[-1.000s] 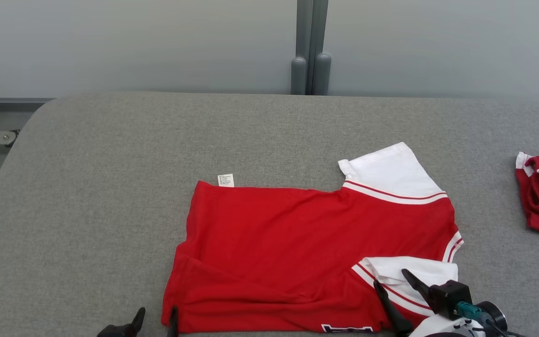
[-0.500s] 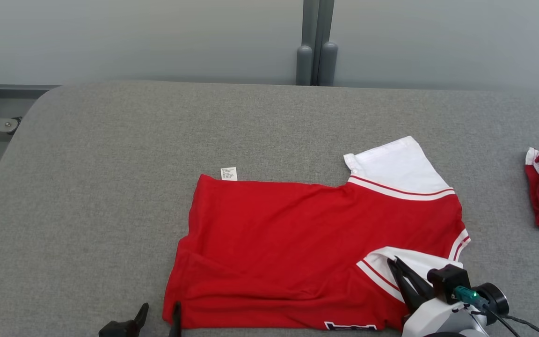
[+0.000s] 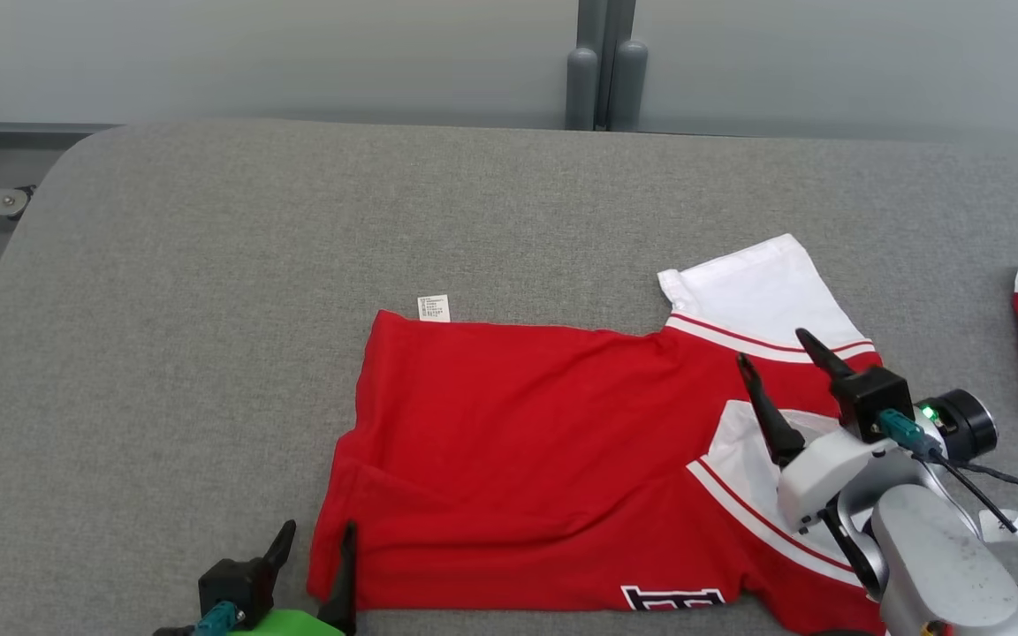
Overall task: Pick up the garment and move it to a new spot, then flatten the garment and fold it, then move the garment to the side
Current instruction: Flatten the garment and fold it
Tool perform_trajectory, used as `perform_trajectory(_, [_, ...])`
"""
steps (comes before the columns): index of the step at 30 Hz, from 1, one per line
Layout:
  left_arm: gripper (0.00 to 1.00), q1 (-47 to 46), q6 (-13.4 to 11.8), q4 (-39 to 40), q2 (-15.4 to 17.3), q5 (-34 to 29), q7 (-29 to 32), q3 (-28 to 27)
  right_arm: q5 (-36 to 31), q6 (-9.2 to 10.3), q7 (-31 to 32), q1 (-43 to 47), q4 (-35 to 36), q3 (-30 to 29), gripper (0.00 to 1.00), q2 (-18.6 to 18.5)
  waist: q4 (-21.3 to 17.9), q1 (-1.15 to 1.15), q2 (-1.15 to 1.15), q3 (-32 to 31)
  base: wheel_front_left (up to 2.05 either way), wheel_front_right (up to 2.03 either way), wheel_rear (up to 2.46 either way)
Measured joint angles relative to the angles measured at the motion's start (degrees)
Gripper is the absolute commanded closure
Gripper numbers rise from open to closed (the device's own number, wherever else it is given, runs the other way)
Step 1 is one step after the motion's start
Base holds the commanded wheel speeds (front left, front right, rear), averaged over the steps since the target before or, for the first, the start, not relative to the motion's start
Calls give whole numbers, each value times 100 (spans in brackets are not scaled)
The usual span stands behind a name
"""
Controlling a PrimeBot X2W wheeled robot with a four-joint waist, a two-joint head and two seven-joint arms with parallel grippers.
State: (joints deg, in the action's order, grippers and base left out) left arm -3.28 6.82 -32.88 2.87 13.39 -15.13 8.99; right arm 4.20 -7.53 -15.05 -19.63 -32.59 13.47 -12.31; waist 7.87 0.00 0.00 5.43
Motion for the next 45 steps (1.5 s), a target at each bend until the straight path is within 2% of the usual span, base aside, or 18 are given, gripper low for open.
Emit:
perform_trajectory(4, [0,-96,0,64,1,3,0,-16,-97,0,0,-101,223,-264,0,98,16,0,0,109,0,0,0])
perform_trajectory(11, [0,-513,-11,230,-1,-48,0,-179,-185,0,0,-169,310,-1058,0,-60,-57,0,0,279,0,0,0])
perform_trajectory(14, [0,-854,-5,207,-2,-156,0,-235,-190,0,0,-258,346,-1217,0,-134,-100,0,0,391,0,0,0])
perform_trajectory(23, [0,-2136,48,-666,70,-315,0,-258,-124,0,0,-676,369,-1031,0,-123,-271,0,0,877,0,0,0])
perform_trajectory(31, [0,-3023,58,-1548,255,71,0,297,-41,0,0,-1138,267,-846,0,-168,-446,1,0,1349,0,0,0])
perform_trajectory(38, [1,-3322,58,-1889,345,302,-11,642,-38,0,0,-1247,257,-749,0,-220,-514,1,0,1561,0,0,0])
perform_trajectory(39, [50,-3349,58,-1909,348,346,-14,690,-30,0,0,-1260,236,-731,0,-229,-508,0,0,1571,0,0,0])
perform_trajectory(40, [82,-3377,58,-1922,349,389,-14,742,-22,0,0,-1281,214,-720,0,-240,-496,0,0,1576,0,0,0])
perform_trajectory(41, [100,-3393,58,-1927,347,423,-14,790,-1,0,0,-1315,179,-711,0,-252,-482,0,0,1578,0,0,0])
perform_trajectory(45, [100,-3407,74,-1814,338,481,-7,850,112,0,0,-1564,-94,-641,0,-309,-402,0,0,1585,0,0,0])
